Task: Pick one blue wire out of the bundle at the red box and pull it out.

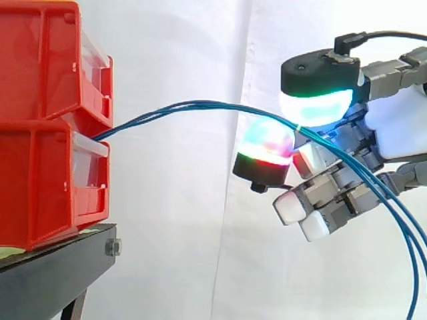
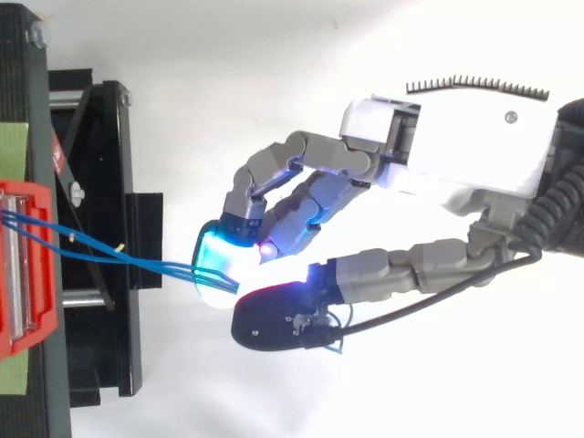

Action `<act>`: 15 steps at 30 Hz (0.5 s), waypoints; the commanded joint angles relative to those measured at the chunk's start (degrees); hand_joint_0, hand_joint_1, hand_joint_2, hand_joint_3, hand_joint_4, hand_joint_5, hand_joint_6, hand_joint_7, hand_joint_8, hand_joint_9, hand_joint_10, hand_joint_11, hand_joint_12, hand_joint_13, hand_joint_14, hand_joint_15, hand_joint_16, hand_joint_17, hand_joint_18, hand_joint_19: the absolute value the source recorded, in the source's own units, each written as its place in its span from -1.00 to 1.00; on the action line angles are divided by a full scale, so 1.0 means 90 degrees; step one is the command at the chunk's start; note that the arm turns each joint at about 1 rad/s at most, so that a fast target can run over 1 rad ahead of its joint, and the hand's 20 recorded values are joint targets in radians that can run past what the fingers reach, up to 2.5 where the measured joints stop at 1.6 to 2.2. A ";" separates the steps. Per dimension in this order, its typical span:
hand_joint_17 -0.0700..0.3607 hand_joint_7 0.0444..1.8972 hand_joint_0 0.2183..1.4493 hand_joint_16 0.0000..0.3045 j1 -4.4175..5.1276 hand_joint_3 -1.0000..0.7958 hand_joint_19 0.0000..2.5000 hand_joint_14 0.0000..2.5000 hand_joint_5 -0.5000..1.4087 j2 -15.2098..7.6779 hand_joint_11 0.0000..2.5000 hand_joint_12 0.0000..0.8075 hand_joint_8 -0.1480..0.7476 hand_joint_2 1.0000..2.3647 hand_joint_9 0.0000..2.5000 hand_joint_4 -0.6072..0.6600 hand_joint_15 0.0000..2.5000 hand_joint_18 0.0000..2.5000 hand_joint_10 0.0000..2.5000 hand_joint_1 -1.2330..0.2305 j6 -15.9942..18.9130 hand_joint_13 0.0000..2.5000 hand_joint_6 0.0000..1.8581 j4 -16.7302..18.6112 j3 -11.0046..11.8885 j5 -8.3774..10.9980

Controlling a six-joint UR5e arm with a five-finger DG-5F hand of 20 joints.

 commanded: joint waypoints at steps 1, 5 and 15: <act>0.07 -0.30 -0.37 -0.53 0.0000 0.08 -0.55 -0.98 -0.63 0.0000 -0.49 0.01 -0.04 -0.99 -0.19 0.29 -0.64 -0.59 -0.98 -0.37 0.0009 -0.42 -0.09 0.0017 0.0000 0.0000; 0.07 -0.30 -0.35 -0.53 0.0000 0.08 -0.55 -0.99 -0.63 0.0000 -0.49 0.01 -0.03 -0.99 -0.19 0.29 -0.64 -0.59 -0.98 -0.37 0.0009 -0.41 -0.09 0.0036 0.0000 0.0000; 0.08 -0.08 -0.41 -0.53 0.0000 -0.06 -0.53 -0.99 -0.58 0.0000 -0.54 0.01 -0.05 -0.99 -0.17 0.38 -0.64 -0.57 -0.98 -0.26 0.0107 -0.39 -0.23 0.0036 0.0000 0.0000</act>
